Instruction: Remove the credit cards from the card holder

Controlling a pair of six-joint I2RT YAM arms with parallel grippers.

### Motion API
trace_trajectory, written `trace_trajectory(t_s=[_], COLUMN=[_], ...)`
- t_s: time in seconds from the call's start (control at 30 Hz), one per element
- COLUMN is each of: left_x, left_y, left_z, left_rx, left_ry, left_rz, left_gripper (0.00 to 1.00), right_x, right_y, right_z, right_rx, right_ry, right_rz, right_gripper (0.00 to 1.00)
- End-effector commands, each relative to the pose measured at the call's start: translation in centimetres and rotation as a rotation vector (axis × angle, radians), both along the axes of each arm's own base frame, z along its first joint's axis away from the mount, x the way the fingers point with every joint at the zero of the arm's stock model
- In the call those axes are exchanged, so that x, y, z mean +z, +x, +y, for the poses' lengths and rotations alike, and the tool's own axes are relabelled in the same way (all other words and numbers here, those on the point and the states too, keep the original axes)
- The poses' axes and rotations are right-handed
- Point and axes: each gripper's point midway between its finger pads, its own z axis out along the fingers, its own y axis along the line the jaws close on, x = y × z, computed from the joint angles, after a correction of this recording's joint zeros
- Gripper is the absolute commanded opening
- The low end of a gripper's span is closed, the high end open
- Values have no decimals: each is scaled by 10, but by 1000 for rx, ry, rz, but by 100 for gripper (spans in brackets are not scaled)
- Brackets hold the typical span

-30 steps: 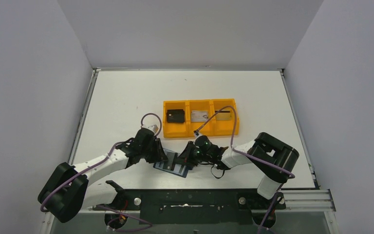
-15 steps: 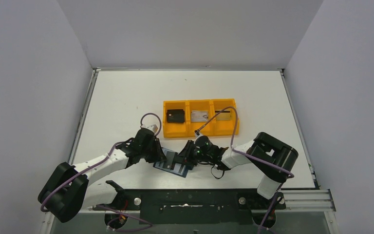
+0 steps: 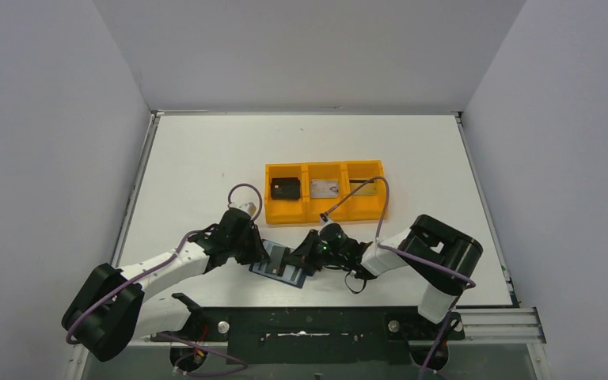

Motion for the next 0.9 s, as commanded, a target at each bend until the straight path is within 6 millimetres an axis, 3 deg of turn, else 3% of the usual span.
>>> trace_trajectory(t_s=[0.0, 0.23, 0.6, 0.87], left_x=[-8, -6, -5, -3], left_y=[-4, -2, -5, -5], left_z=[10, 8, 8, 11], left_rx=[1, -6, -22, -1], left_ry=[47, 40, 41, 47], left_rz=[10, 2, 10, 8], left_gripper=[10, 10, 6, 6], right_x=[22, 21, 19, 15], right_y=[9, 6, 19, 16], right_z=[-4, -14, 1, -8], right_rx=[-40, -57, -88, -98], right_ry=[40, 11, 56, 17], right_rz=[-61, -57, -58, -47], right_gripper=[1, 5, 23, 8])
